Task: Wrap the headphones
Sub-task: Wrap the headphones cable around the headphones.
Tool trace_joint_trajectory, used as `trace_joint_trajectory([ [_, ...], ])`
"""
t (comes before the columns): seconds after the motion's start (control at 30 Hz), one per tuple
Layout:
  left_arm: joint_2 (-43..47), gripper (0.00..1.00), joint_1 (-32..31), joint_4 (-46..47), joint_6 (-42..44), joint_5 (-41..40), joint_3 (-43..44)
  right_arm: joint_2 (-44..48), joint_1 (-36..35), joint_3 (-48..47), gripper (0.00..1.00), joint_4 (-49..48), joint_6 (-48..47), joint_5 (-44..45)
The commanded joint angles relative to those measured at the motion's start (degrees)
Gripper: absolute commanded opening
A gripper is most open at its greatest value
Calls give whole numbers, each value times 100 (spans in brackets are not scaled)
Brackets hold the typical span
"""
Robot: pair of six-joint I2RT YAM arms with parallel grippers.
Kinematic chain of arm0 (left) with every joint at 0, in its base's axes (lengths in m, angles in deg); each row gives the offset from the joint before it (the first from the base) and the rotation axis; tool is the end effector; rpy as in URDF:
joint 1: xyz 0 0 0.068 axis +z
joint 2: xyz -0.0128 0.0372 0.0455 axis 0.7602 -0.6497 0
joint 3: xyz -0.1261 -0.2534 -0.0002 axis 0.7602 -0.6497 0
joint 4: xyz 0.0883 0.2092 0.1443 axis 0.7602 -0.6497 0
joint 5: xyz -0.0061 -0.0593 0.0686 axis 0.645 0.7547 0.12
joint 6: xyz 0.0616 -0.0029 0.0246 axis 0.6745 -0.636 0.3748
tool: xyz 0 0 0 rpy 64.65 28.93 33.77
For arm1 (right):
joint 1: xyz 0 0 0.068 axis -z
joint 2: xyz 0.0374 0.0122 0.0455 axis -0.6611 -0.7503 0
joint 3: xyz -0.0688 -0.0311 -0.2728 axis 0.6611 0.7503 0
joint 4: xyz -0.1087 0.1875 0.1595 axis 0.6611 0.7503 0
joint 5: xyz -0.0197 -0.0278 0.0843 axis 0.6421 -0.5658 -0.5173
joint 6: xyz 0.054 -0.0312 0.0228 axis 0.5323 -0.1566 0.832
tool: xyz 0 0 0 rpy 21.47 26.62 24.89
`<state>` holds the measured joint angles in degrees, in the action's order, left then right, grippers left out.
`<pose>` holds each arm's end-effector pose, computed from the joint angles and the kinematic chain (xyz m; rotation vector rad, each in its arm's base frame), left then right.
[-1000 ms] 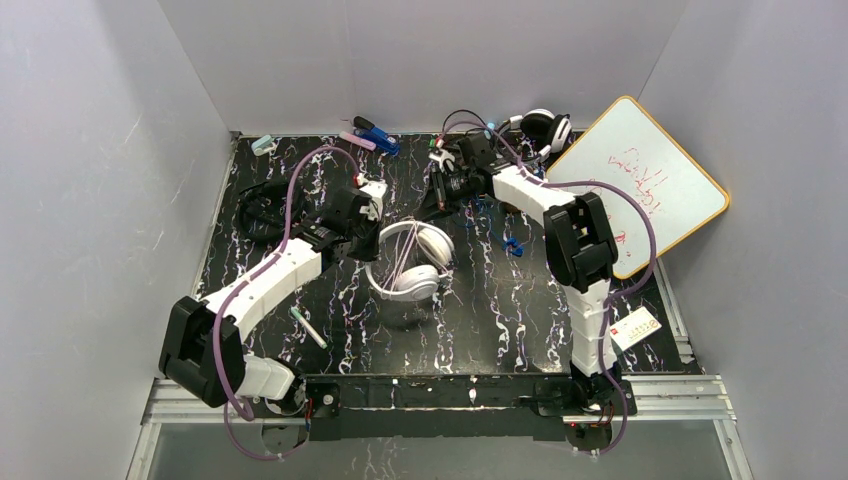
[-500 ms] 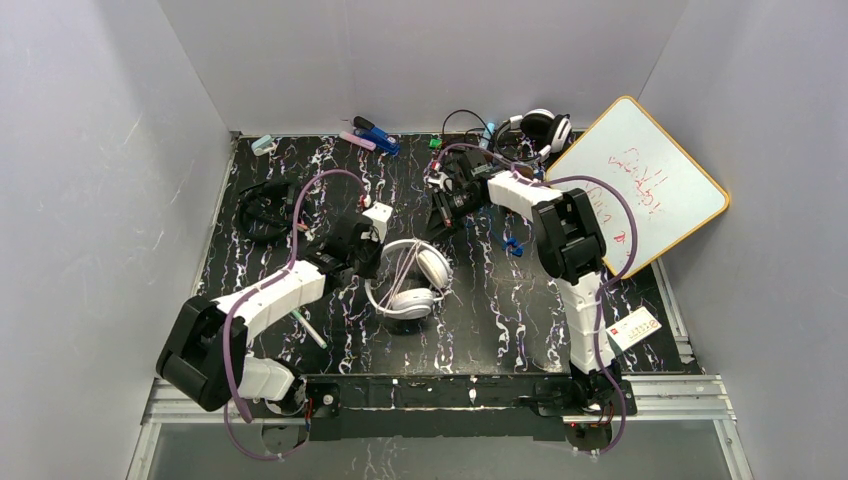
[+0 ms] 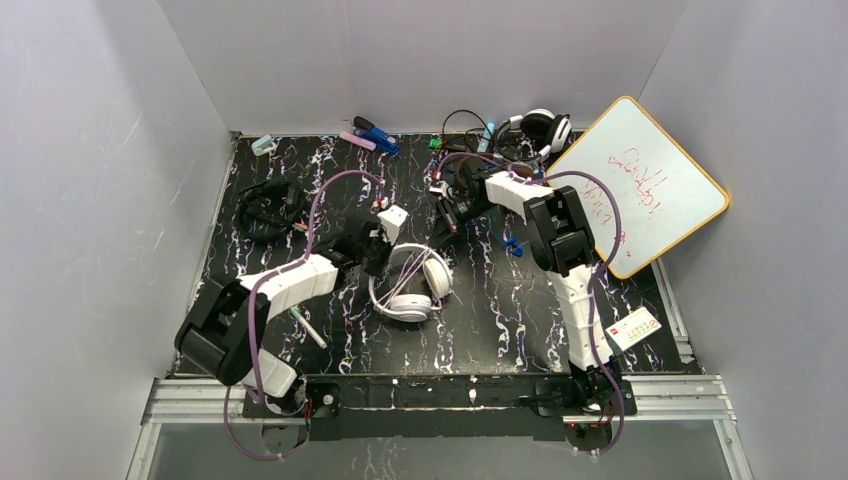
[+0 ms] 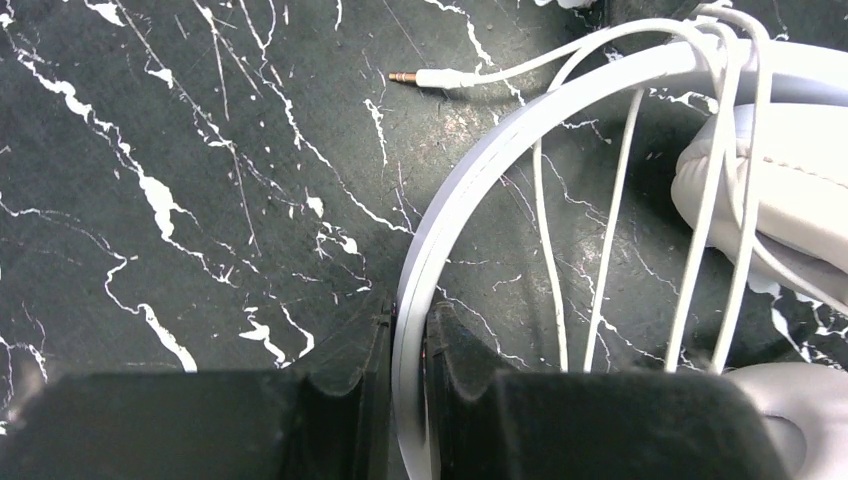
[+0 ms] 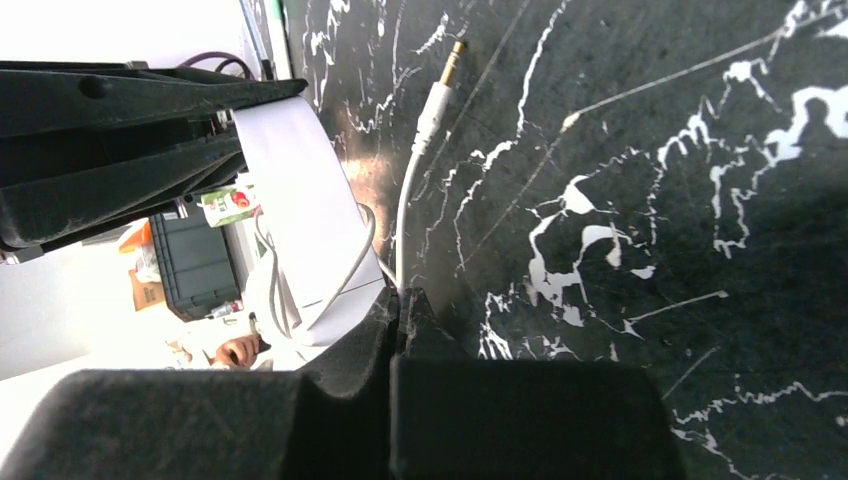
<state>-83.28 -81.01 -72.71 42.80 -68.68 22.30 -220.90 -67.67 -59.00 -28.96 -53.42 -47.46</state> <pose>0.2733 -0.1667 0.1911 0.6691 2.1214 -0.2498 0.4228 0.2601 0.1159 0.7290 -2.5610 -1.6063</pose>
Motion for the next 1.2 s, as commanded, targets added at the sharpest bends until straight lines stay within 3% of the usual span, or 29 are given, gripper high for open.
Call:
trace_joint_trajectory([
  [0.0, -33, 0, 42, 975, 170, 82, 578, -118, -208, -199, 1, 867, -585, -520],
  [0.2, 474, 0, 42, 555, 293, -235, 780, 8, -280, -204, 1, 998, -782, -727],
  [0.43, 830, 0, 42, 337, 644, -27, 614, -17, -528, -152, 1, 1377, -1141, -700],
  [0.67, 91, 0, 42, 553, 929, 696, 956, 106, -529, 179, 1, 1420, -1193, -508],
  [0.9, -962, 0, 42, 729, 1057, 795, 1385, 62, -332, 197, 2, 1285, -808, -41],
  [1.17, -1508, 0, 33, 736, 1291, 919, 1530, 278, -100, 368, 23, 849, -276, 571],
])
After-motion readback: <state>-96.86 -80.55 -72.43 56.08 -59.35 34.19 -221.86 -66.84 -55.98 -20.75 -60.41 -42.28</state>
